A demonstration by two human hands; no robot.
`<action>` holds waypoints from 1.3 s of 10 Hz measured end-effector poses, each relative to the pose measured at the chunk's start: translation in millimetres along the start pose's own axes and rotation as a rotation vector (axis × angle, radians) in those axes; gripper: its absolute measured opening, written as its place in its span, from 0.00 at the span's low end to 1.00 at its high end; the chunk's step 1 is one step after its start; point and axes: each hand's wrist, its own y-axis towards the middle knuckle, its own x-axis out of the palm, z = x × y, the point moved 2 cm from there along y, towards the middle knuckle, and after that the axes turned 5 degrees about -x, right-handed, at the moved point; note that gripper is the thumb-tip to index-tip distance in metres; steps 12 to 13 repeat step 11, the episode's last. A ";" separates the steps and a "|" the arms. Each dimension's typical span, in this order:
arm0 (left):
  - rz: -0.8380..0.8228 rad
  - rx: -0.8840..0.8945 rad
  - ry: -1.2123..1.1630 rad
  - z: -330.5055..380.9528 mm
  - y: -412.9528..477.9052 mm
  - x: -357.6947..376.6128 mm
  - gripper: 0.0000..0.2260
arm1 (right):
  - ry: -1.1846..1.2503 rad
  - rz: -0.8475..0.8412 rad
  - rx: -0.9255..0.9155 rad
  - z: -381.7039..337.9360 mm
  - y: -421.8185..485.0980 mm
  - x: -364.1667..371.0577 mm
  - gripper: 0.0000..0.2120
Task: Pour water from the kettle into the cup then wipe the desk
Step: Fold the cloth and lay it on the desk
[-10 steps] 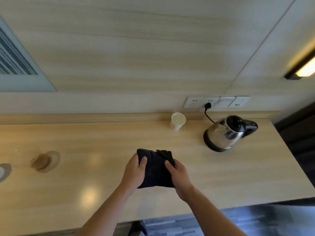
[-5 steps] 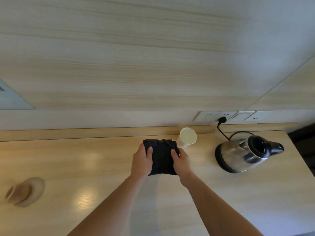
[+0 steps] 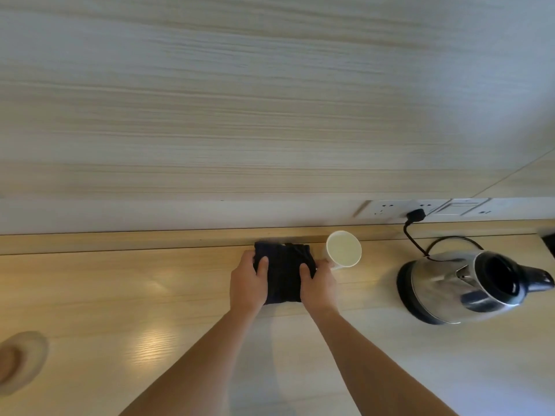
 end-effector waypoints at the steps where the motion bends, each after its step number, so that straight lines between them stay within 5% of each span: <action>1: 0.008 -0.002 0.020 -8.3 -7.0 -3.9 0.13 | -0.143 0.032 -0.087 7.0 -11.7 3.4 0.22; 3: 0.068 0.187 0.121 -15.9 -30.5 -7.2 0.24 | -0.625 0.085 -0.367 29.3 -36.8 6.9 0.27; 5: 0.058 0.407 0.531 -22.4 -29.7 6.0 0.25 | -0.796 -0.117 -0.644 28.8 -11.4 16.9 0.31; 7: -0.188 0.328 0.941 -39.6 -7.1 16.3 0.31 | -0.937 -0.207 -0.568 43.7 5.6 14.3 0.37; 13: -0.088 0.398 0.955 -3.6 -45.6 -20.4 0.34 | -0.857 -0.135 -0.652 22.2 -44.0 -23.2 0.38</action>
